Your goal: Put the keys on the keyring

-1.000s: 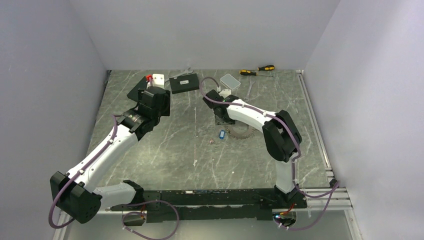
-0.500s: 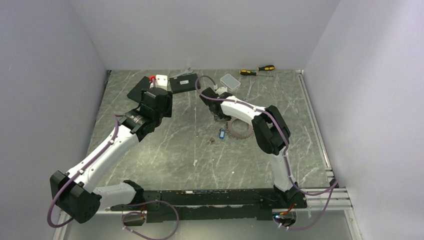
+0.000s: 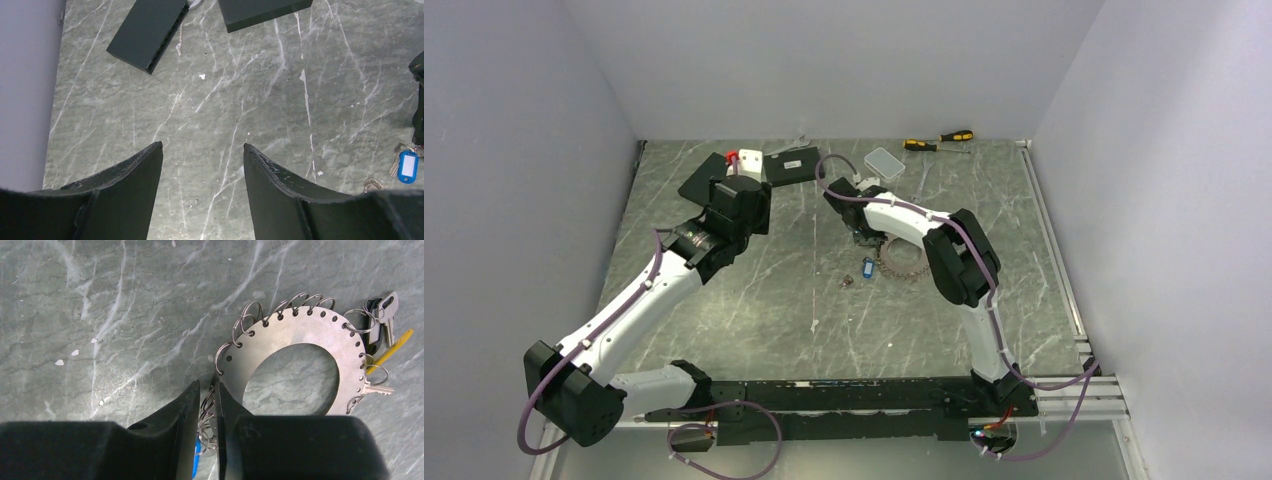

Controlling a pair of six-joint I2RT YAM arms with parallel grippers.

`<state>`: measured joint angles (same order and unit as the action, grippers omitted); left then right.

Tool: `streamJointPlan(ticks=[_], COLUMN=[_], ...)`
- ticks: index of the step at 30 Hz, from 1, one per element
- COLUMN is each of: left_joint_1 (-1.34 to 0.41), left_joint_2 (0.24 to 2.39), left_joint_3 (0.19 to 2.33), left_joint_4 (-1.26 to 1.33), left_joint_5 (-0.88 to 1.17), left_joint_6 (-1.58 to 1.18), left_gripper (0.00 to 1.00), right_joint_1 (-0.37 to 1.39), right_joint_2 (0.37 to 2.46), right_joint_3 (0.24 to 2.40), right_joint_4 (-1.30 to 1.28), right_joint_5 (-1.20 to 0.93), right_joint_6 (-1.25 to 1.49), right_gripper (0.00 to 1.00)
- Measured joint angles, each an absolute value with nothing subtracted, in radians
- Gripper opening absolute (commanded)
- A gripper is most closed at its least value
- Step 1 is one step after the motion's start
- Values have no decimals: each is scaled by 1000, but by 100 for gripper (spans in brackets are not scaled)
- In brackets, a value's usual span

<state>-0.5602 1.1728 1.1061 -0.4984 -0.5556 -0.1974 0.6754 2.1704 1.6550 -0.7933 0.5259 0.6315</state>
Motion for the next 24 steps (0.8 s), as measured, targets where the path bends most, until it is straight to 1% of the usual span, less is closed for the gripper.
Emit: streamJointPlan(ticks=[2,7,16,24], left_joint_1=[-561,-562,-564,-564], left_joint_2=[1172,1164,1160,1156], left_joint_3=[1106,1106,1106,1103], left_joint_4=[-497,-495,-490,-474], left_joint_5=[-556,-556,-555,-534], left_joint_6=[-196,-196,-196,-177], left_gripper=[65,64,62,59], right_joint_1=[675,675,675,675], right_joint_2=[2170,2170,2157,2080], right_joint_3=[1655,1655,1655,1623], right_joint_4=[-794,-803,-809,-808], right_joint_5=[526,540,543,542], right_joint_6=[633,636,640,651], right_gripper=[12,0,0,0])
